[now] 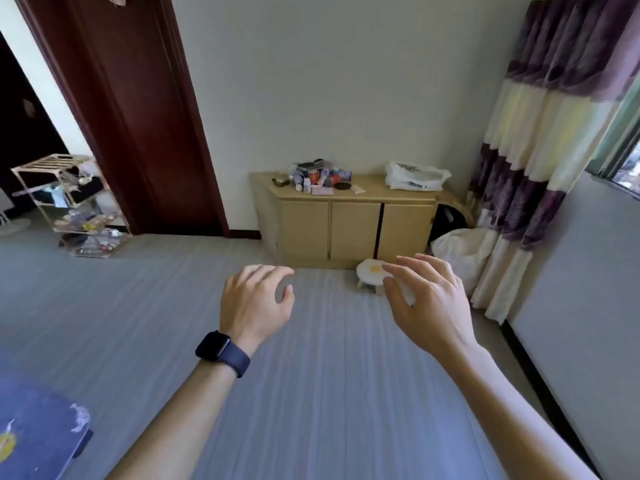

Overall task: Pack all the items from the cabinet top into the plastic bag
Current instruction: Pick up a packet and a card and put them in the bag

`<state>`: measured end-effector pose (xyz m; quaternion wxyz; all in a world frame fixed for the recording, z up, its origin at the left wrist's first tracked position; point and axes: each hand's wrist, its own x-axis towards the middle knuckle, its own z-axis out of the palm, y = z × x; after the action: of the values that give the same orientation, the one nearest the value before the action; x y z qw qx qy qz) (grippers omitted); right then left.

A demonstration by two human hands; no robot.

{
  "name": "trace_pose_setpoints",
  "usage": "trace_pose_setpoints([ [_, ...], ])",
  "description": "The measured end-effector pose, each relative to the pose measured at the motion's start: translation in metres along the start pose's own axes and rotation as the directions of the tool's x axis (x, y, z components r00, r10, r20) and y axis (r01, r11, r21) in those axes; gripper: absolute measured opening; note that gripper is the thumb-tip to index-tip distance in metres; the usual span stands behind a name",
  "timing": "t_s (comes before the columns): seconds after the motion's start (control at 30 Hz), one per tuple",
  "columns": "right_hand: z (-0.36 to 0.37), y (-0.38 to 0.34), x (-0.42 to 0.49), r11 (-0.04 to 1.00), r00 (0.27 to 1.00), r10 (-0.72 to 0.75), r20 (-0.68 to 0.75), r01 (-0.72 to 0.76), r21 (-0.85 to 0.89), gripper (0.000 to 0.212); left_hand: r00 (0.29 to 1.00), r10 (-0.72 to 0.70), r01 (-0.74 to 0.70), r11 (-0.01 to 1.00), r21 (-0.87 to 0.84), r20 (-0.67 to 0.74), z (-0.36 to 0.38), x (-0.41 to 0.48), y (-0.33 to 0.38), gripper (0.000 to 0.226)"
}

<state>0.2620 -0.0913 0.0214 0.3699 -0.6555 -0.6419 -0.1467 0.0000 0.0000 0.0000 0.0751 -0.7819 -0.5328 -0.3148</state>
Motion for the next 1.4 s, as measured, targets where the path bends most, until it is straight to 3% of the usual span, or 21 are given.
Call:
trace_pose_setpoints([
  [0.17,0.069,0.025,0.042,0.996,0.989,0.078,0.122,-0.072,-0.056,0.023,0.991,0.043,-0.047,0.999,0.027,0.127,0.06,0.062,-0.027,0.028],
  [0.27,0.11,0.044,0.064,0.993,0.984,0.103,0.144,-0.094,-0.068,0.024,0.99,0.071,-0.074,0.997,0.02,0.122,0.098,0.096,-0.043,0.026],
  [0.57,0.23,0.114,0.14,0.989,0.948,0.145,0.283,-0.132,-0.063,0.027,0.957,0.03,-0.02,0.999,-0.038,0.289,0.221,0.193,-0.067,0.025],
  [0.8,0.324,0.194,0.24,0.981,0.926,0.19,0.325,-0.19,-0.033,0.028,0.954,0.018,-0.023,1.0,0.012,0.299,0.329,0.306,-0.069,0.027],
  [1.07,0.401,0.256,0.361,0.988,0.914,0.14,0.381,-0.154,0.007,0.028,0.945,-0.045,0.035,0.999,0.037,0.324,0.409,0.426,-0.071,0.03],
  [1.4,0.543,0.283,0.508,0.992,0.909,0.125,0.399,-0.126,-0.023,0.022,0.93,-0.086,0.084,0.996,0.021,0.357,0.523,0.57,-0.159,0.031],
])
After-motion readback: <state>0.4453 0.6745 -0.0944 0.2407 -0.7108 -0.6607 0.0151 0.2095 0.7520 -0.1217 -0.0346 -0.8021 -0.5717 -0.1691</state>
